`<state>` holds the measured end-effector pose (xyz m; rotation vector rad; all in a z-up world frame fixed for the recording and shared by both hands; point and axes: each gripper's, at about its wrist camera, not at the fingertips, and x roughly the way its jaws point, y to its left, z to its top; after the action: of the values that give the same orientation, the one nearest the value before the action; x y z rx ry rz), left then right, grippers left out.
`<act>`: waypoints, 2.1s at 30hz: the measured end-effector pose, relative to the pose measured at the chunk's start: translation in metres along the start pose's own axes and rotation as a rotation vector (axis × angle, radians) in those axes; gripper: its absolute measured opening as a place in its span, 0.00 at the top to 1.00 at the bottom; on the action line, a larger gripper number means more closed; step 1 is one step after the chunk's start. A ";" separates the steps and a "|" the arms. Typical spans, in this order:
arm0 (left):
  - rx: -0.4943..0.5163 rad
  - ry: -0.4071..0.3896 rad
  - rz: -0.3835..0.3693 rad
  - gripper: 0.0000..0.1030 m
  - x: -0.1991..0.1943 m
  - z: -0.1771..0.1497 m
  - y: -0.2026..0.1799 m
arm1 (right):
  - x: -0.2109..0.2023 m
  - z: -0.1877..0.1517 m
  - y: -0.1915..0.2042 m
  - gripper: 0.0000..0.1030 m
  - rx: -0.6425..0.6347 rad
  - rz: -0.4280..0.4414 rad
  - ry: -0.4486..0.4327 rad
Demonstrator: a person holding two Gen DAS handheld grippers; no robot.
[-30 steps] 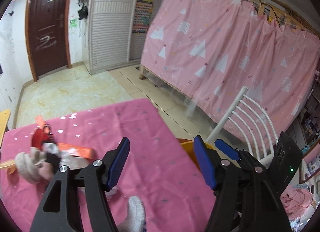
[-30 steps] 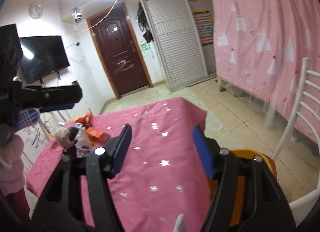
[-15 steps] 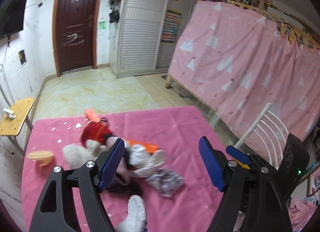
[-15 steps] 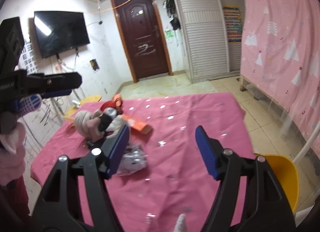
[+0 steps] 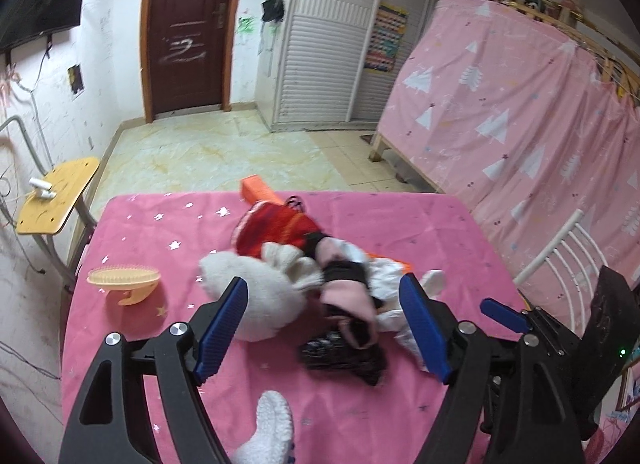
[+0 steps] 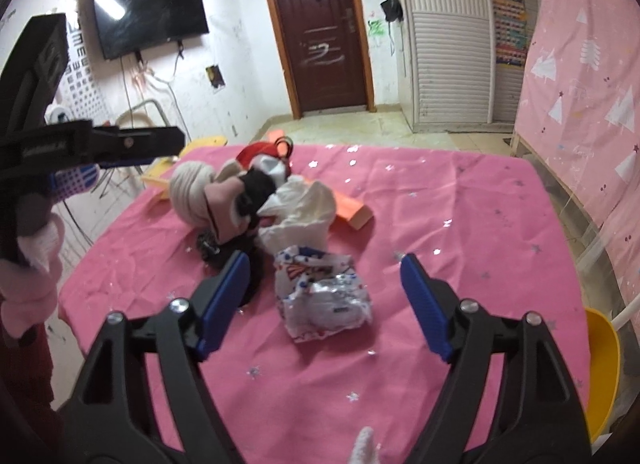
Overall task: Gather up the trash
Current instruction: 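Grasp the white knit hat with the left gripper while the right grasps the white plastic bag, then carry the hat and plastic bag to the yellow bin and release both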
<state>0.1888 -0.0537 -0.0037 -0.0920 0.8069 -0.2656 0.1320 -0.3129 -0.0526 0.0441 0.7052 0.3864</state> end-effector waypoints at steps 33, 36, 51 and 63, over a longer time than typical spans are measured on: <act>-0.217 0.105 0.031 0.62 0.069 -0.001 0.049 | 0.034 -0.007 0.027 0.64 -0.108 -0.047 0.136; -0.198 0.058 0.055 0.62 0.050 0.000 0.043 | 0.027 -0.008 0.026 0.64 -0.099 -0.023 0.108; -0.060 -0.087 0.032 0.62 -0.031 0.010 -0.029 | -0.039 -0.010 -0.012 0.64 -0.017 -0.042 -0.056; 0.118 -0.055 -0.087 0.62 -0.014 0.009 -0.162 | -0.107 -0.024 -0.105 0.64 0.152 -0.130 -0.198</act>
<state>0.1535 -0.2062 0.0423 -0.0235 0.7315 -0.3908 0.0775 -0.4511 -0.0220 0.1773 0.5370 0.1999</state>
